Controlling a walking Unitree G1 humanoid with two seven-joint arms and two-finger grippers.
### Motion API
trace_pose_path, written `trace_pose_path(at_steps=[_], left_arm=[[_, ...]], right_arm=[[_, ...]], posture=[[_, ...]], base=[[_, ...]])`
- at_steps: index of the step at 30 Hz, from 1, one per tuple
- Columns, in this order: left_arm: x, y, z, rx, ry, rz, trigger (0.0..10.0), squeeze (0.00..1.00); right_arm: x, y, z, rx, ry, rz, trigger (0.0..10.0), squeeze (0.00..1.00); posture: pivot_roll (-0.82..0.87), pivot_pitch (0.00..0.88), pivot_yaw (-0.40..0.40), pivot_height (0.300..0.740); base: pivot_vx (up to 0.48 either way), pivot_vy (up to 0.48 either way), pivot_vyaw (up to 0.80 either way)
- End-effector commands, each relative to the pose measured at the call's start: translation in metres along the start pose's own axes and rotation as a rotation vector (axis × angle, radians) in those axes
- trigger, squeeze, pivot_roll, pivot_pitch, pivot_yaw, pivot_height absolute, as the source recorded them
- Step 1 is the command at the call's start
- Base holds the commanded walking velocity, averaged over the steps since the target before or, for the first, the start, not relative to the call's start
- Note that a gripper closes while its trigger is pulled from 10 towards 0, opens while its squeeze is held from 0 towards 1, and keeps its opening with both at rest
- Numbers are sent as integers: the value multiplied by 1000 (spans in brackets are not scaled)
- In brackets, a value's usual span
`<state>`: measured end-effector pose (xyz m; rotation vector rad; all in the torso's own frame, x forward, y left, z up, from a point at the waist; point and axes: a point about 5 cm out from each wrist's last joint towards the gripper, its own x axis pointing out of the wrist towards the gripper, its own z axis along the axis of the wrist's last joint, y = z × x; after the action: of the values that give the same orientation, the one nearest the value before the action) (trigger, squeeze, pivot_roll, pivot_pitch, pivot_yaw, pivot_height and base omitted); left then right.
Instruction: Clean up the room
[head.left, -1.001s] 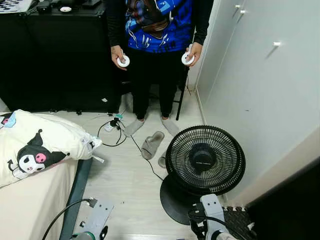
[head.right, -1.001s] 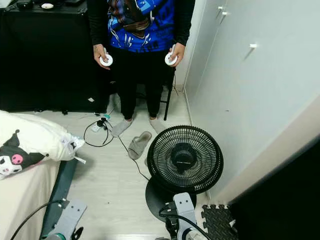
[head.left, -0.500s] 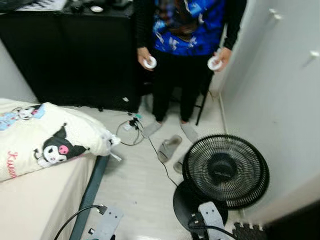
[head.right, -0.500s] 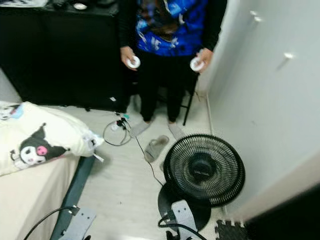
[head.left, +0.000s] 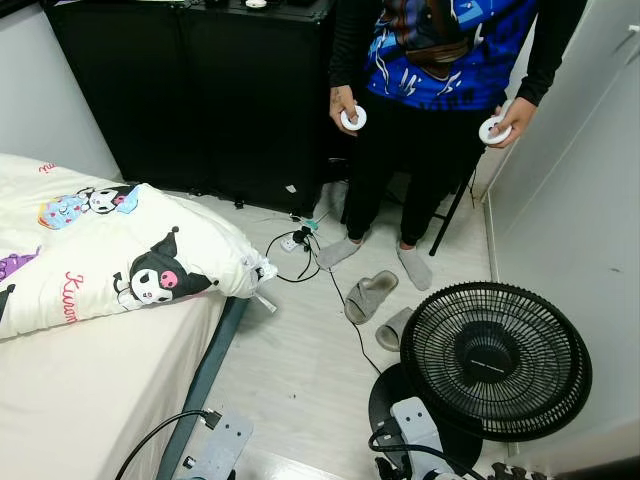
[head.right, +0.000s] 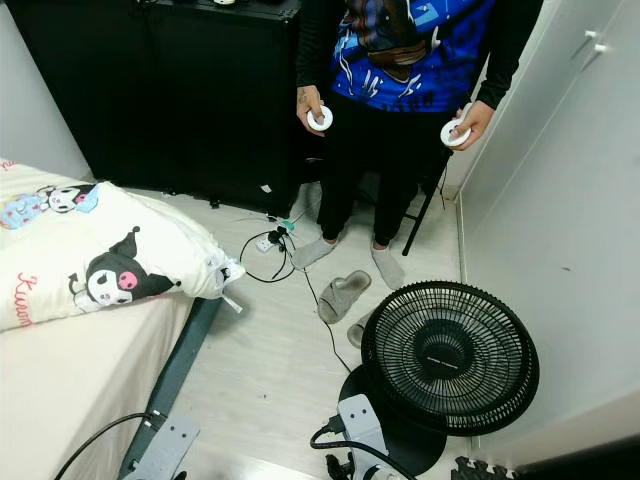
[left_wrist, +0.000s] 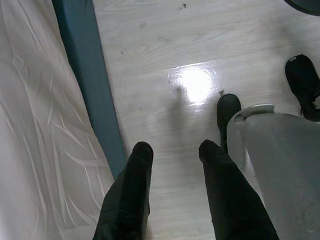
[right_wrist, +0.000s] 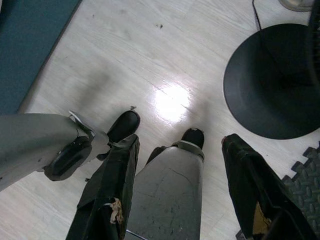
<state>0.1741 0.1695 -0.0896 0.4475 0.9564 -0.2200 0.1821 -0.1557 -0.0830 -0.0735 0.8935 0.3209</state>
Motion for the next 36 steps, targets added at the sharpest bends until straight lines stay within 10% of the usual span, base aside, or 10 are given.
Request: trace_pose_path(at_steps=[1,29,36], left_arm=[[-1,-3,-5,6,16,-11,10000,0],[0,3,-2,-30,-2,20,10000,0],[-2,30,-7,-55,-11,52,10000,0]], right_arm=[[-1,-2,-3,6,10,-5,10000,0],[3,-10,29,98,-133,-73,10000,0],[5,-9,39,103,-170,-74,10000,0]], posture=[[-55,0,8,740],[-57,0,18,740],[-55,0,20,740]], base=[[0,0,769],[0,0,-430],[0,0,0]])
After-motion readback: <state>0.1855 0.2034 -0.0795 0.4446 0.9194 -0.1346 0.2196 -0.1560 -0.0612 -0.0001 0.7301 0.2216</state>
